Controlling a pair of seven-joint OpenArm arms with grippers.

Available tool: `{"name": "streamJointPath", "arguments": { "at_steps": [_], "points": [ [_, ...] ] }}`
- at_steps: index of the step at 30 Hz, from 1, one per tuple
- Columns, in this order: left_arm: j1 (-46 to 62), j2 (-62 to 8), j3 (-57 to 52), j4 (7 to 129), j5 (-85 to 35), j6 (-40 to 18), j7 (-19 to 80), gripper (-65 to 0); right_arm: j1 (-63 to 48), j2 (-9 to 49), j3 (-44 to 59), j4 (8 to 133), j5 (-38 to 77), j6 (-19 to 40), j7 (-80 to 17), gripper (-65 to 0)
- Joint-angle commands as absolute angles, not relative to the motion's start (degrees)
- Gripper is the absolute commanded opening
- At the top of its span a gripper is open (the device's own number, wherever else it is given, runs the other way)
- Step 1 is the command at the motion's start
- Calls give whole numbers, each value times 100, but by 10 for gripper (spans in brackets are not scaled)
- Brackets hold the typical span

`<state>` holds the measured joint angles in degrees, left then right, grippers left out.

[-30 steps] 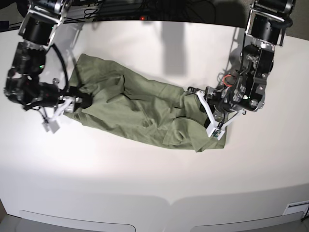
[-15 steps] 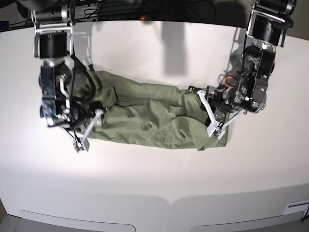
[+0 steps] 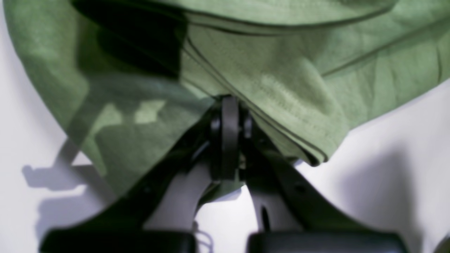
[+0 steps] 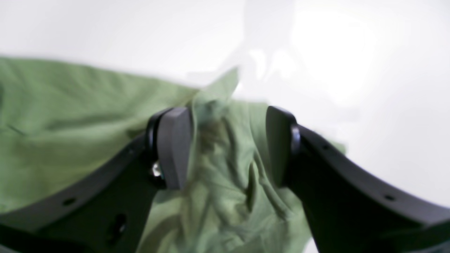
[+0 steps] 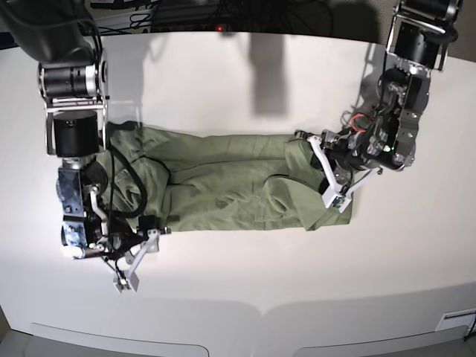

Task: Fold the T-shirt properly
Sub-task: 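Hold the bundle end with the left gripper, grasp the other end with the right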

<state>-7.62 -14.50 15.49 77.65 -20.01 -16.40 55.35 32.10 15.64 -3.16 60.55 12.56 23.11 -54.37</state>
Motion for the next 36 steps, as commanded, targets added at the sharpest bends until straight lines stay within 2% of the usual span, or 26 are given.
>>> {"name": "streamJointPath", "arguments": {
  "at_steps": [1, 9, 13, 16, 17, 22, 27, 33, 36],
  "points": [
    [-622, -1608, 1579, 7566, -1361, -1406, 6447, -650, 3415, 1603, -301, 6263, 1313, 2318, -5457, -305],
    [-805, -1608, 1581, 7566, -1354, -1411, 6484, -650, 3426, 1619, -248, 6882, 1192, 2311, -6252, -305],
    [-880, -1608, 1581, 7566, -1356, -1411, 6484, -461, 3424, 1619, 143, 6882, 1026, 2324, -6342, -292],
    [-934, -1608, 1581, 7566, -1356, -1411, 6462, -375, 3426, 1621, 631, 6882, 1181, 2657, -6556, -180],
    [-958, -1608, 1581, 7566, -1356, -1411, 6462, -363, 3426, 1623, 823, 6882, 1347, 2764, -6652, -169],
    [-1037, -1608, 1581, 7566, -1358, -1411, 6495, -355, 3409, 1717, 1922, 6882, 2659, 2965, -7367, -170],
    [-1118, -1608, 1581, 7588, -1361, -1411, 6508, -355, 3046, 1824, 2954, 6879, 3065, 3068, -7516, -171],
    [-1328, -1608, 1581, 7594, -1590, -1411, 6604, -355, 2008, 1885, 3037, 6879, 3326, 3656, -7373, -171],
    [-1433, -1605, 1581, 7594, -1929, -1411, 6866, -355, 1658, 1855, 3037, 6879, 3323, 3667, -7041, -171]
  ]
}}
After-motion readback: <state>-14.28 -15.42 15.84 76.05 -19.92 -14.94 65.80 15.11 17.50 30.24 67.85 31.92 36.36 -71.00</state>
